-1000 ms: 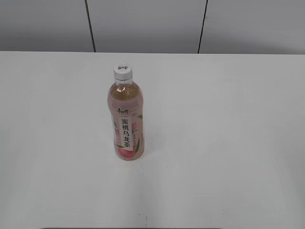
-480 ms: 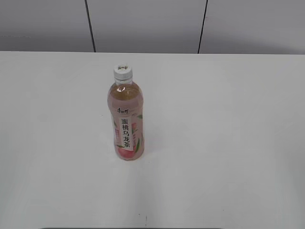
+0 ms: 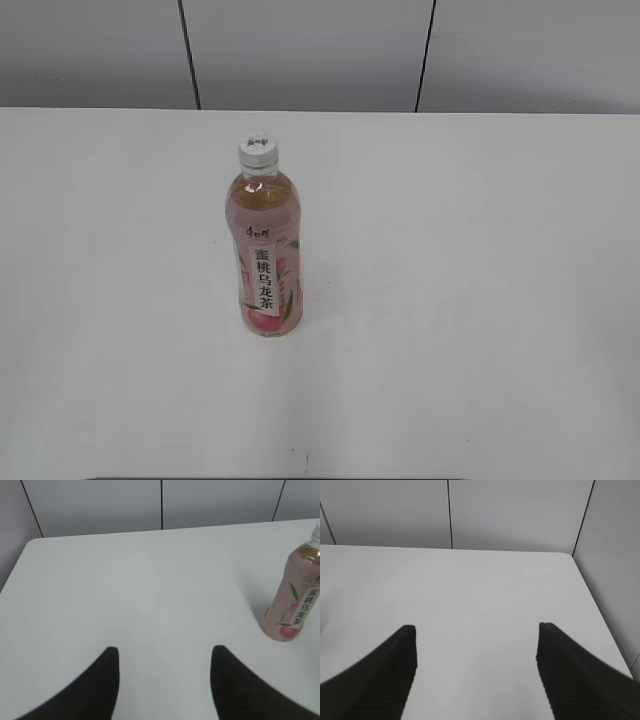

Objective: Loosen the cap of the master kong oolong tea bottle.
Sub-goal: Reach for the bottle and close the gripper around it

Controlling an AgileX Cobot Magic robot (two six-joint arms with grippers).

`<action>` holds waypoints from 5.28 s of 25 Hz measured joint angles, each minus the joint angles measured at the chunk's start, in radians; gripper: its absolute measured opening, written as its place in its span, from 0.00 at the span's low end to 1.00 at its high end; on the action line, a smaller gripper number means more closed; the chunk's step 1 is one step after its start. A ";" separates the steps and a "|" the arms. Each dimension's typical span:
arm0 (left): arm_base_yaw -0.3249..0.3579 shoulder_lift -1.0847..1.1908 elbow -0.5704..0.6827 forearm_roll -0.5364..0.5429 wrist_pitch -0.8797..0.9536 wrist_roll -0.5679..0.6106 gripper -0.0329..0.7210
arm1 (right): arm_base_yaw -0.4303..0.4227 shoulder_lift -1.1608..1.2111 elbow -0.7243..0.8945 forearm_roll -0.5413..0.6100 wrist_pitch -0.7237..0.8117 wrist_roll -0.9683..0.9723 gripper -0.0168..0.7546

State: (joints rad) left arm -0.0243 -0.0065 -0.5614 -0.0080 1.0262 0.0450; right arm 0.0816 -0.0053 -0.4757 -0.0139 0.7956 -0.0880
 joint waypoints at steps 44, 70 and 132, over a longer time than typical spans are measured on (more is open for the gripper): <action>-0.004 1.151 0.067 -0.071 -1.486 -0.004 0.52 | 0.000 0.000 0.000 0.000 -0.004 0.000 0.75; -0.005 1.690 0.354 0.579 -2.229 -0.262 0.53 | 0.000 0.000 0.000 0.039 -0.004 0.000 0.75; -0.292 1.875 0.033 0.798 -2.235 -0.406 0.83 | 0.000 0.000 0.000 0.042 -0.004 0.000 0.75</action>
State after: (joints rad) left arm -0.3165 1.8690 -0.5280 0.7896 -1.2089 -0.3608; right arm 0.0816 -0.0053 -0.4757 0.0277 0.7916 -0.0880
